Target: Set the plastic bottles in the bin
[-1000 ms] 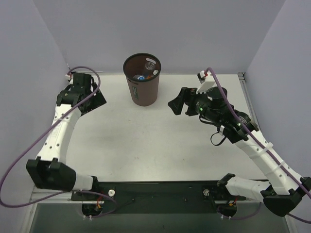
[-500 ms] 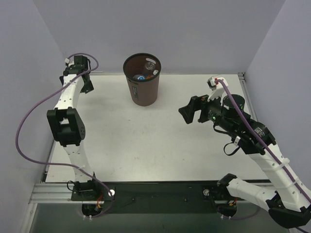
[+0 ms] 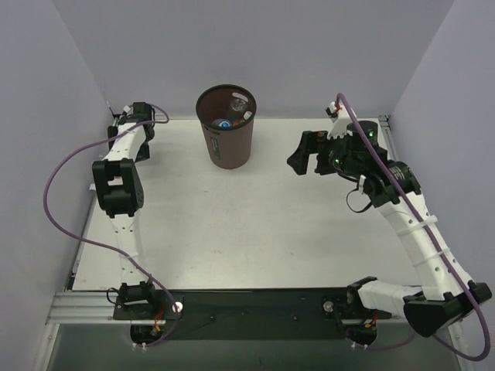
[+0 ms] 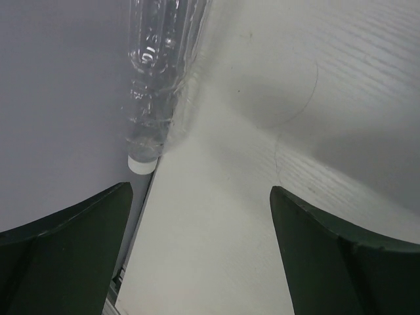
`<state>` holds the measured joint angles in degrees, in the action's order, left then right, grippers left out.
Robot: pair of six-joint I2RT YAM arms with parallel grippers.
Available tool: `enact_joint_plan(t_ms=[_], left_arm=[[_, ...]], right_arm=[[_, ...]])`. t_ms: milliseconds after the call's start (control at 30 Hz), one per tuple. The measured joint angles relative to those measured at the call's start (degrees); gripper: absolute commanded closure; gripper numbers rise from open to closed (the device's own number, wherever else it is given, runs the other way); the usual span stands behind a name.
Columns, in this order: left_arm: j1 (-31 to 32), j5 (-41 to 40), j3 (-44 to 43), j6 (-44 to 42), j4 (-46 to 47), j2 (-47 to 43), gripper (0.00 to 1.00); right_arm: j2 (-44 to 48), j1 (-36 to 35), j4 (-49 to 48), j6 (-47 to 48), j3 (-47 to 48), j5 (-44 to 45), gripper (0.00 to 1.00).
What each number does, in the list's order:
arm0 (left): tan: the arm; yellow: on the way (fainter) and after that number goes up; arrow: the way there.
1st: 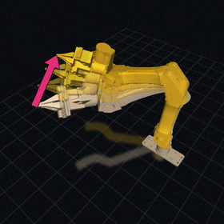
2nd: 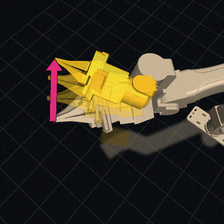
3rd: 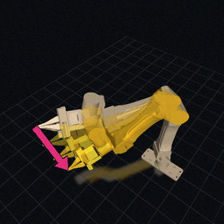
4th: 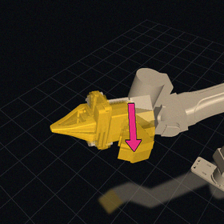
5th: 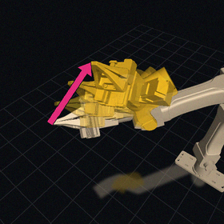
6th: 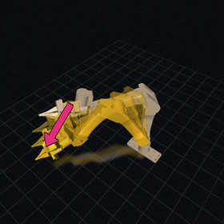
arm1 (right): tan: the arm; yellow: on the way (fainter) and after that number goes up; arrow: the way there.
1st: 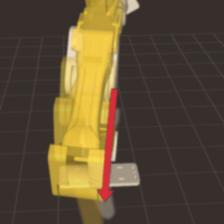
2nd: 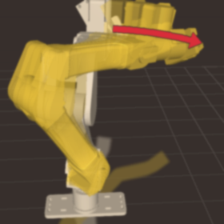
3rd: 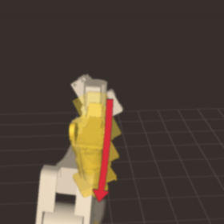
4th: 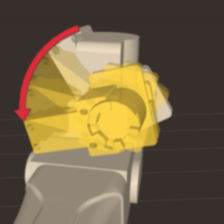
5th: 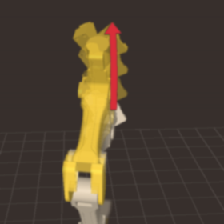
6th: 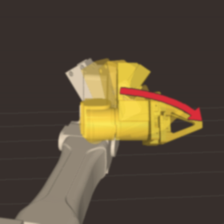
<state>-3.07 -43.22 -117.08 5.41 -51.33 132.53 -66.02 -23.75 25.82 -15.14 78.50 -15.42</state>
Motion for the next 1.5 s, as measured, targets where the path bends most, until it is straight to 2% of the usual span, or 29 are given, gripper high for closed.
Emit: enact_joint_plan(t_ms=[233, 400, 800, 900, 933, 967, 1067, 1167, 1267, 1400, 1500], left_arm=[[-1.8, -0.9, -8.1, -3.7, 2.7, 7.9, 0.03], [-4.4, -1.1, -8.9, -4.5, 5.1, 10.0, 0.05], [-9.1, -1.3, -13.6, -6.7, 8.4, 15.0, 0.09], [-9.7, -1.0, -14.0, -6.6, 9.0, 15.3, 0.13], [-9.9, -0.9, -14.1, -6.5, 9.4, 15.4, 0.17], [-10.1, -0.7, -14.1, -6.5, 9.7, 15.5, 0.27], [-10.4, 0.3, -14.1, -6.5, 10.4, 15.6, 0.40], [-10.4, 0.5, -14.1, -7.3, 10.4, 15.7, 0.41], [-9.9, -0.2, -12.5, -7.8, 11.7, 15.2, 0.42], [-8.5, -1.7, -3.7, -8.3, 15.1, 10.1, 0.45], [-6.9, 1.0, 2.0, -6.1, 15.1, 4.9, 0.47]], right_arm=[[-8.1, 3.6, 0.6, -1.2, 7.6, -3.8, 0.01], [-12.8, 5.7, 0.6, -2.8, 11.8, -6.2, 0.02], [-20.5, 5.8, 1.5, -5.9, 18.1, -9.1, 0.04], [-21.7, 5.8, 1.7, -6.4, 19.2, -9.6, 0.05], [-22.0, 5.8, 1.7, -6.5, 19.3, -9.6, 0.06], [-22.0, 5.8, 1.7, -6.8, 19.4, -9.7, 0.06], [-22.1, 5.8, 2.0, -7.2, 19.5, -10.2, 0.06], [-22.1, 5.8, 2.2, -7.2, 19.6, -10.5, 0.06], [-22.1, 5.8, 2.3, -7.2, 19.6, -10.6, 0.06], [-22.1, 5.8, 2.4, -7.2, 19.6, -11.1, 0.07], [-22.0, 5.8, 2.3, -7.1, 19.4, -11.5, 0.07]])
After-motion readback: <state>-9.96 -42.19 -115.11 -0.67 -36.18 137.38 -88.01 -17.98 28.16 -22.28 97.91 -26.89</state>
